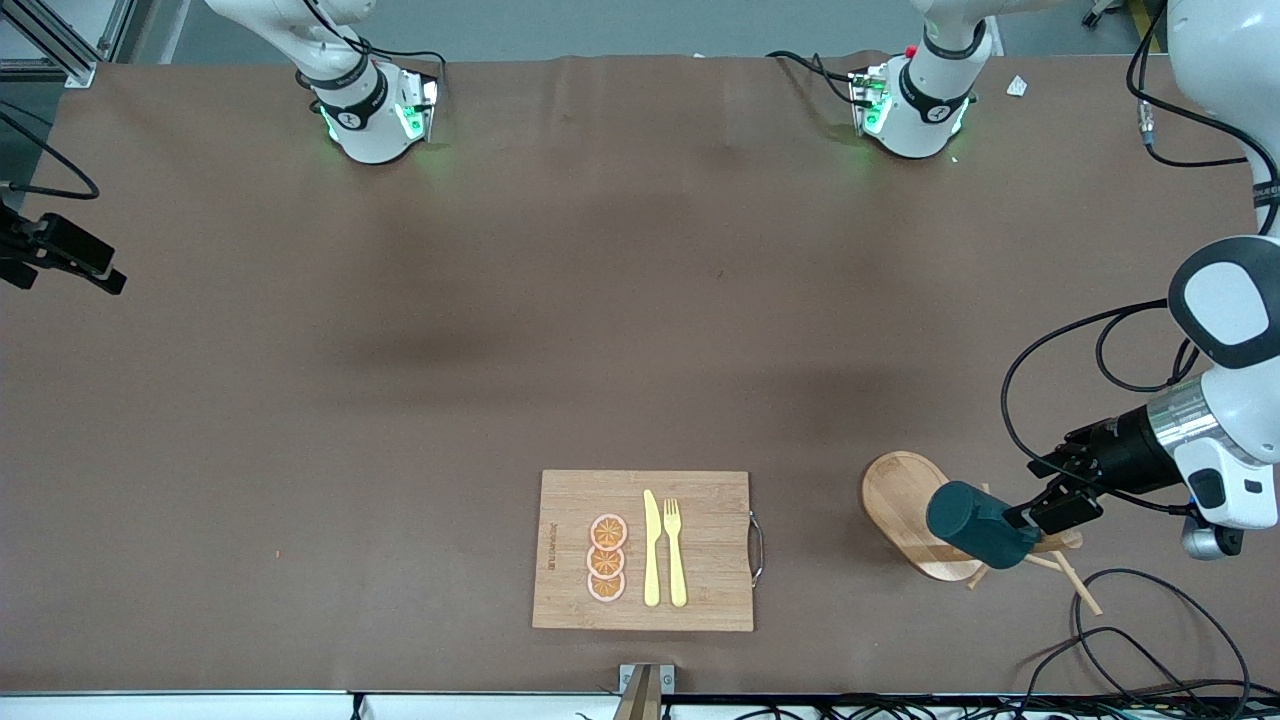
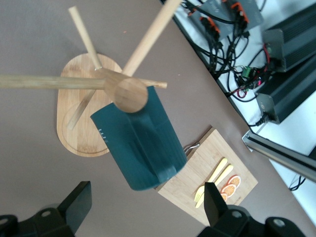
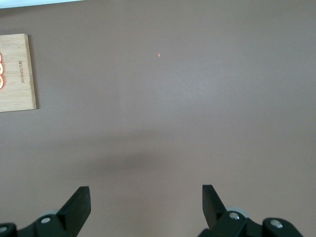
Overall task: Transfer cup from left to right arm and place
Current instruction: 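Close the left gripper around the teal mug body on the stand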
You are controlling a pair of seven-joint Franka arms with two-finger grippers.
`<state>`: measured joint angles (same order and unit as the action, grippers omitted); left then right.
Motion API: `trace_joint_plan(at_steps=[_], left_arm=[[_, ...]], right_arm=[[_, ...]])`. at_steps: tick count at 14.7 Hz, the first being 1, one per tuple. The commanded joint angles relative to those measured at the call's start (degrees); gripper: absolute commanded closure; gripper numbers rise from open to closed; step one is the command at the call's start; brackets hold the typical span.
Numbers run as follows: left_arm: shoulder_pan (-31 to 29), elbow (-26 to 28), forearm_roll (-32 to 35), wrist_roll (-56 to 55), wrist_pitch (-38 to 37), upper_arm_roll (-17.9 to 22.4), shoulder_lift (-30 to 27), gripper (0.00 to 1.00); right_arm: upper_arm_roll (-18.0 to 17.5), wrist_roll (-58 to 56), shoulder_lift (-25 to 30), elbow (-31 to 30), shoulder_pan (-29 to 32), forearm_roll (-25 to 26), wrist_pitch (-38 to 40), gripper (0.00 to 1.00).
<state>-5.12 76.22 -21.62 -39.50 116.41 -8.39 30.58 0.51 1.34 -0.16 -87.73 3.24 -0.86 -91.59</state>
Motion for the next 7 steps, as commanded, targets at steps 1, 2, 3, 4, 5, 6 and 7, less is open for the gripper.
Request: trace_joint_plan(at_steps=[1, 2, 3, 4, 5, 6, 7], left_arm=[[-0.1, -1.4, -1.0, -2.9, 0.1, -0.2, 1.7, 0.0], [-0.2, -1.5, -1.7, -2.8, 0.1, -0.2, 2.3, 0.0], [-0.4, -1.5, -2.9, -2.7, 0.3, -0.2, 2.8, 0.0], [-0.3, -1.5, -3.8, -2.7, 1.0, 0.0, 3.1, 0.0], [-0.3, -1.6, -3.9, -2.9, 2.1, -0.1, 3.7, 0.0], [-0.1, -1.5, -4.0, -2.8, 3.3, -0.1, 3.8, 0.0], [0.0, -1.4, -4.0, -2.7, 3.5, -0.1, 4.0, 0.0]], right_arm=[[-0.7, -0.8, 0.9, -0.7, 1.0, 0.6, 0.2, 0.0], [-0.7, -0.8, 0.9, -0.7, 1.0, 0.6, 0.2, 0.0], [-0.7, -0.8, 0.9, -0.7, 1.0, 0.6, 0.2, 0.0], [-0.7, -0.8, 0.9, -0.7, 1.0, 0.6, 0.2, 0.0], [-0.7, -0.8, 1.0, -0.7, 1.0, 0.6, 0.2, 0.0], [-0.7, -0.8, 1.0, -0.7, 1.0, 0.6, 0.2, 0.0], [-0.7, -0.8, 1.0, -0.7, 1.0, 0.6, 0.2, 0.0]])
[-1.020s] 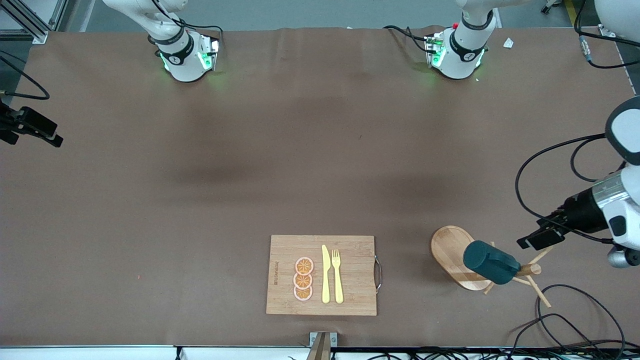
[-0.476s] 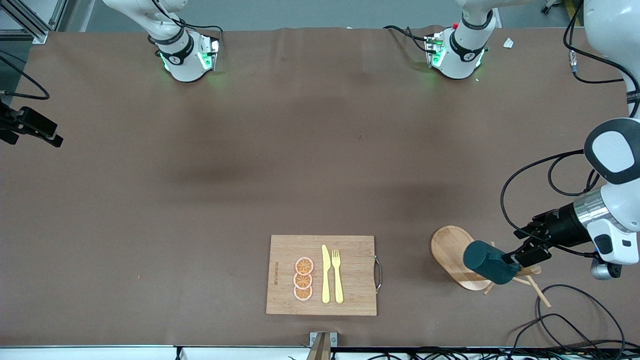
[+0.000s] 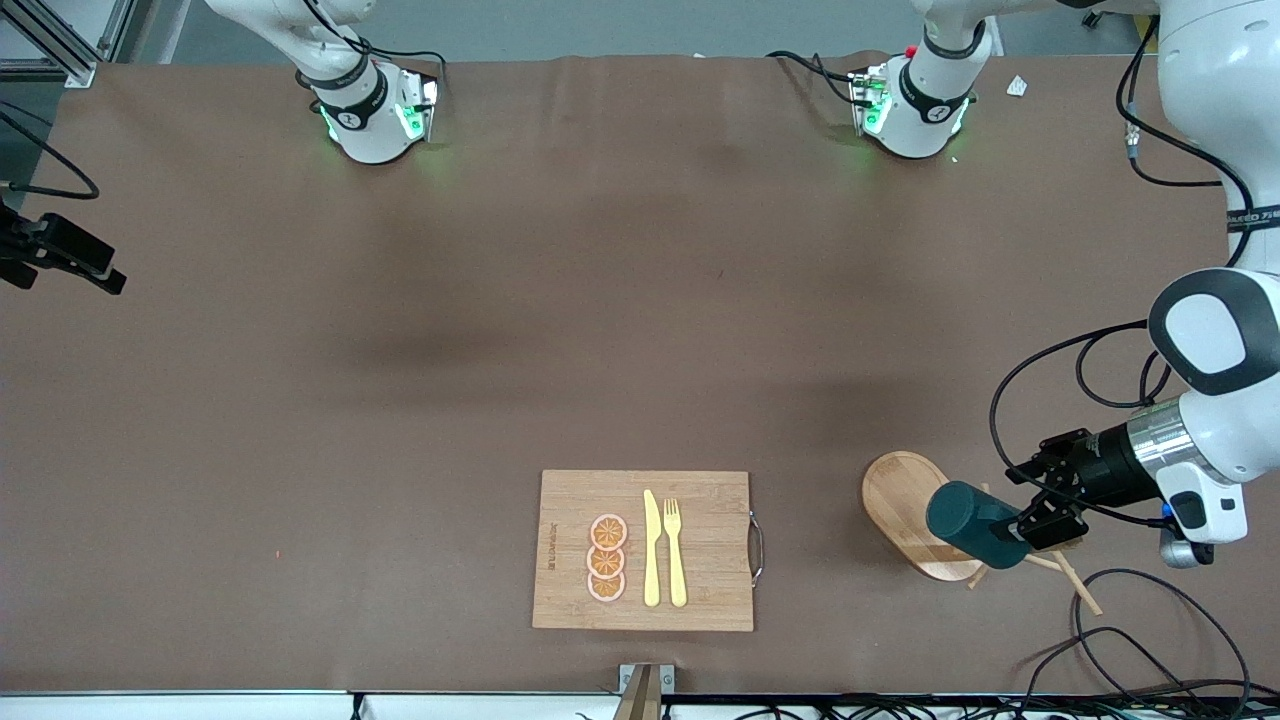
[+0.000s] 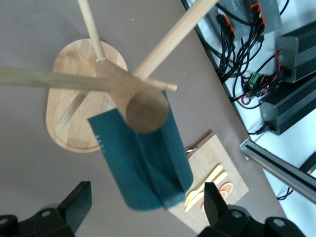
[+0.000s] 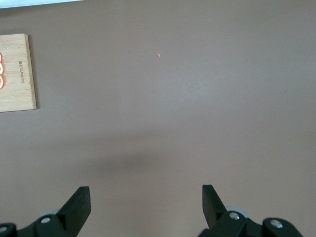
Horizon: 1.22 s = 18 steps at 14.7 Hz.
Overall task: Transfer cup from left to right arm and place
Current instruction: 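Close the left gripper around the teal mug body on the stand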
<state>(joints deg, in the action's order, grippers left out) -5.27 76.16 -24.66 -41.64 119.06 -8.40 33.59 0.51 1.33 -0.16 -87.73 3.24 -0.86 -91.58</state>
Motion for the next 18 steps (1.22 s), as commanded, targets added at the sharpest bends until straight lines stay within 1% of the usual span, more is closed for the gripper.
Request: trace_joint_plan(at_steps=[1, 18], left_arm=[[0.3, -1.5, -0.9, -0.3, 0.9, -0.2, 1.6, 0.0], [0.4, -1.4, -1.1, -0.5, 1.6, -0.3, 4.4, 0.0]], right_arm=[[-0.7, -0.8, 1.0, -0.7, 1.0, 0.6, 0.2, 0.0], [-0.6, -1.6, 1.0, -0.7, 1.1, 0.6, 0.7, 0.0]])
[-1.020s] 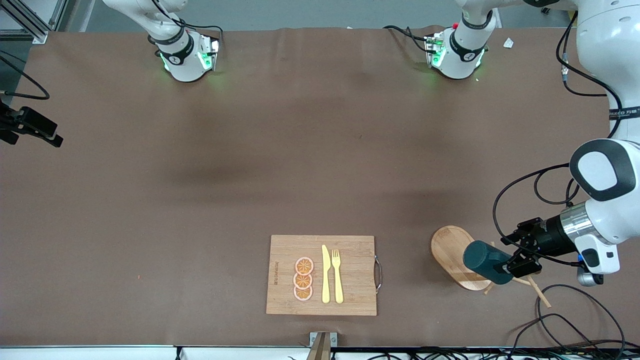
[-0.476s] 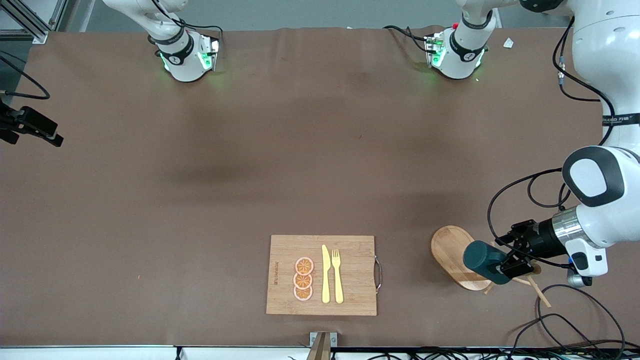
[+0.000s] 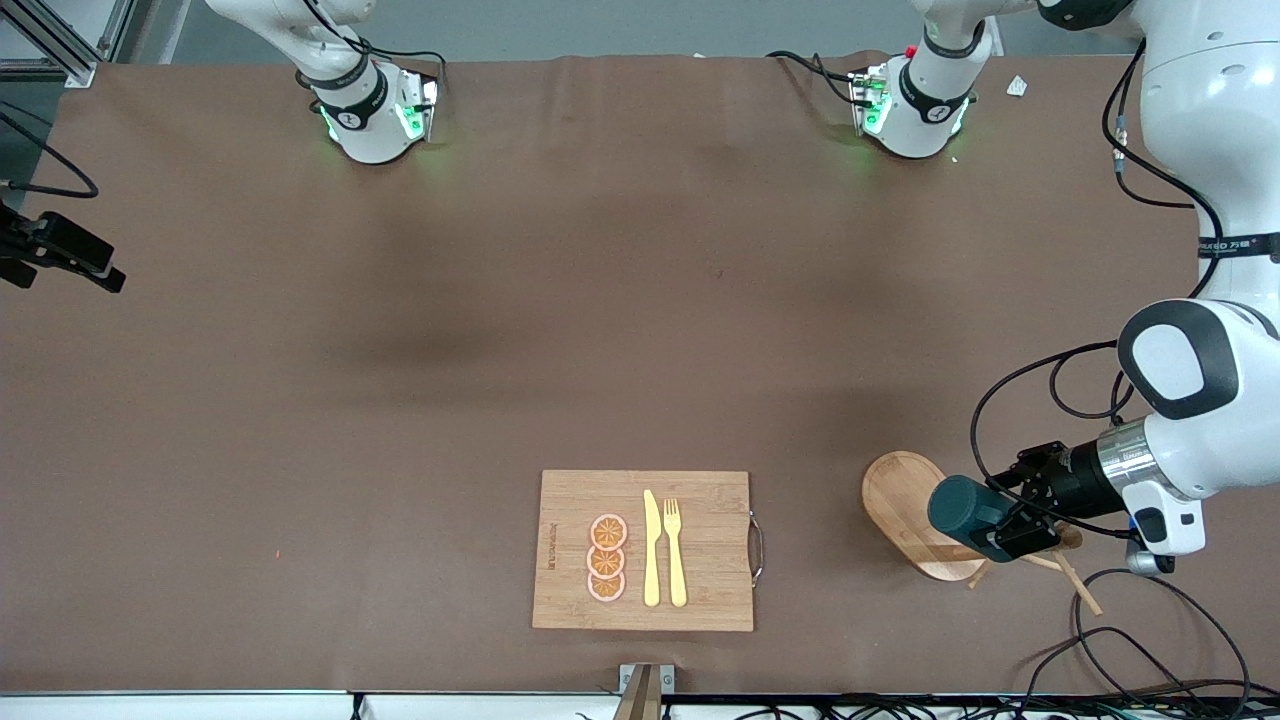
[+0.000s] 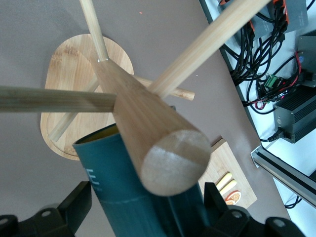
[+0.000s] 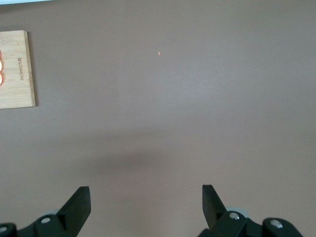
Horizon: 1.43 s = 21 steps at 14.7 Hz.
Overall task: Transfer cup from left to right arm and place
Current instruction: 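Close the left gripper around the teal mug body on the stand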
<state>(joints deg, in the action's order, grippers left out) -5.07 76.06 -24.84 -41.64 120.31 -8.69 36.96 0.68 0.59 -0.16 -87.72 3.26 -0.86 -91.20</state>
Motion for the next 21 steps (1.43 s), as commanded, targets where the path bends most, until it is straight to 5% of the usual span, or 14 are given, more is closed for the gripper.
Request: trace_joint_plan(at_steps=[1, 10, 21], left_arm=[[0.1, -1.3, -1.2, -0.4, 0.5, 0.0, 1.3, 0.0], [-0.4, -1.2, -11.1, -1.2, 0.6, 0.6, 2.2, 0.0], [-0.8, -1.1, -11.5, -2.9, 0.6, 0.6, 3.2, 0.07]], right_arm=[[-0.8, -0.9, 1.0, -0.7, 1.1, 0.6, 0.3, 0.0], [-0.8, -0.9, 1.0, -0.7, 1.1, 0.6, 0.2, 0.0], [-0.8, -0.9, 1.0, -0.7, 1.1, 0.6, 0.2, 0.0]])
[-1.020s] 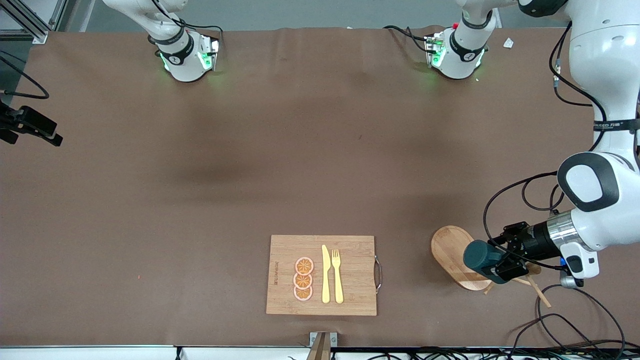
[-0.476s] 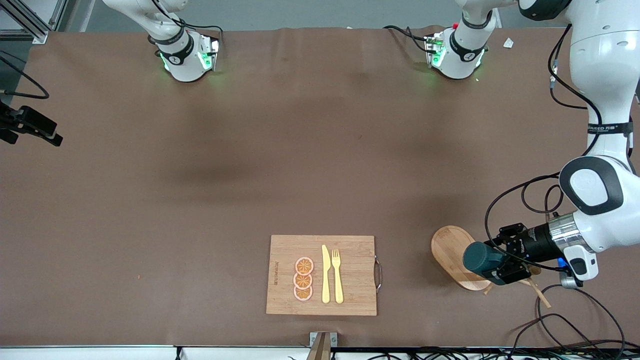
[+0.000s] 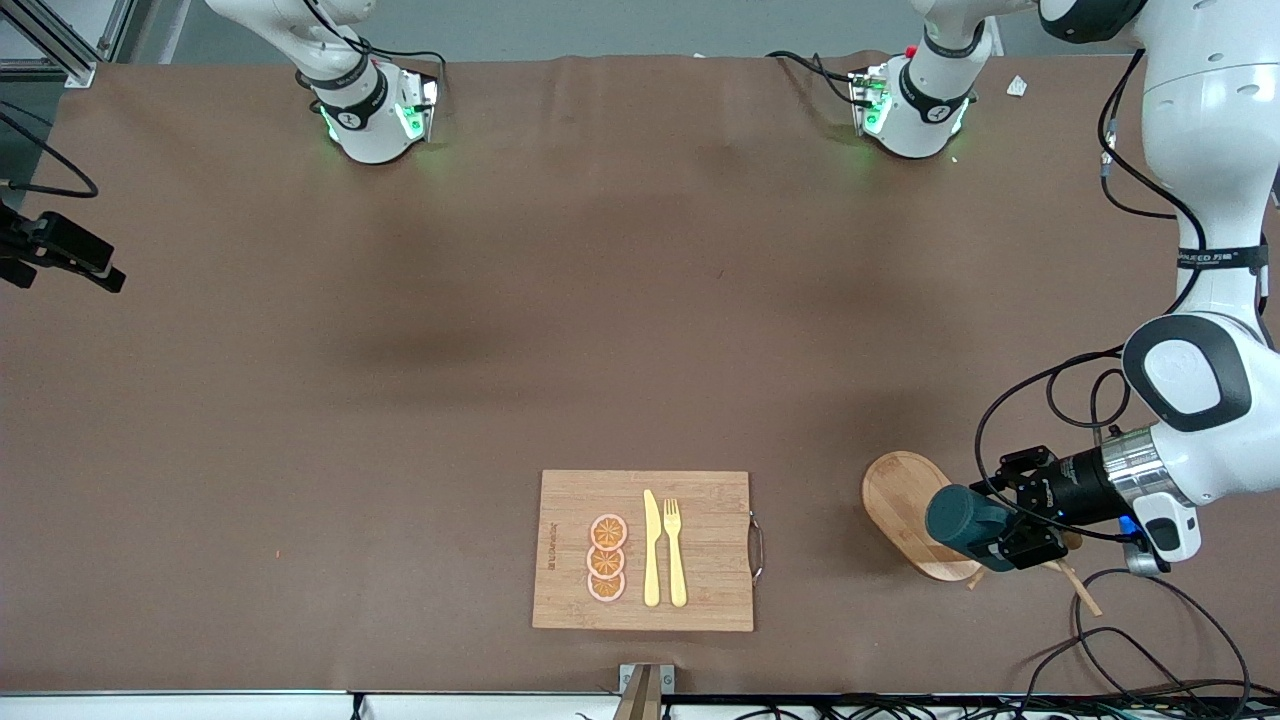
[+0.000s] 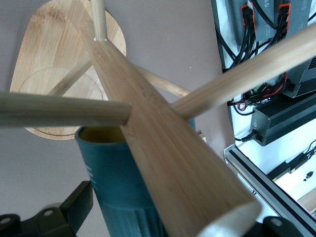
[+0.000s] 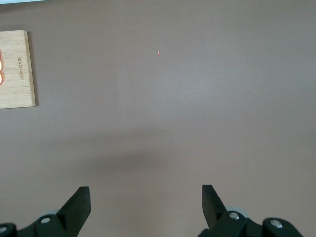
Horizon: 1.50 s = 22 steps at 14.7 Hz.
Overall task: Transfer cup from left to right arm and place
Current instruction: 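Close the left gripper around the teal mug body on the stand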
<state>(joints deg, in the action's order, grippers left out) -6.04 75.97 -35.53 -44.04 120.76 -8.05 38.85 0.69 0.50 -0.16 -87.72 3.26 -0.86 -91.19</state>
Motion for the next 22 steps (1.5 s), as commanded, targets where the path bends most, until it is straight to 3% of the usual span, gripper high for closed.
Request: trace_joint_plan(at_steps=[1, 6, 22], left_arm=[[0.2, -1.0, -0.8, -0.5, 0.3, 0.0, 1.3, 0.09], [0.2, -1.0, -0.8, -0.6, 0.2, 0.0, 1.3, 0.21], [0.2, 0.0, -0.1, -1.7, -2.1, -0.5, -3.5, 0.21]], right_arm=[[-0.8, -0.8, 1.0, -0.7, 1.0, 0.6, 0.2, 0.0], [-0.8, -0.8, 1.0, -0.7, 1.0, 0.6, 0.2, 0.0], [-0.8, -0.8, 1.0, -0.7, 1.0, 0.5, 0.1, 0.0]])
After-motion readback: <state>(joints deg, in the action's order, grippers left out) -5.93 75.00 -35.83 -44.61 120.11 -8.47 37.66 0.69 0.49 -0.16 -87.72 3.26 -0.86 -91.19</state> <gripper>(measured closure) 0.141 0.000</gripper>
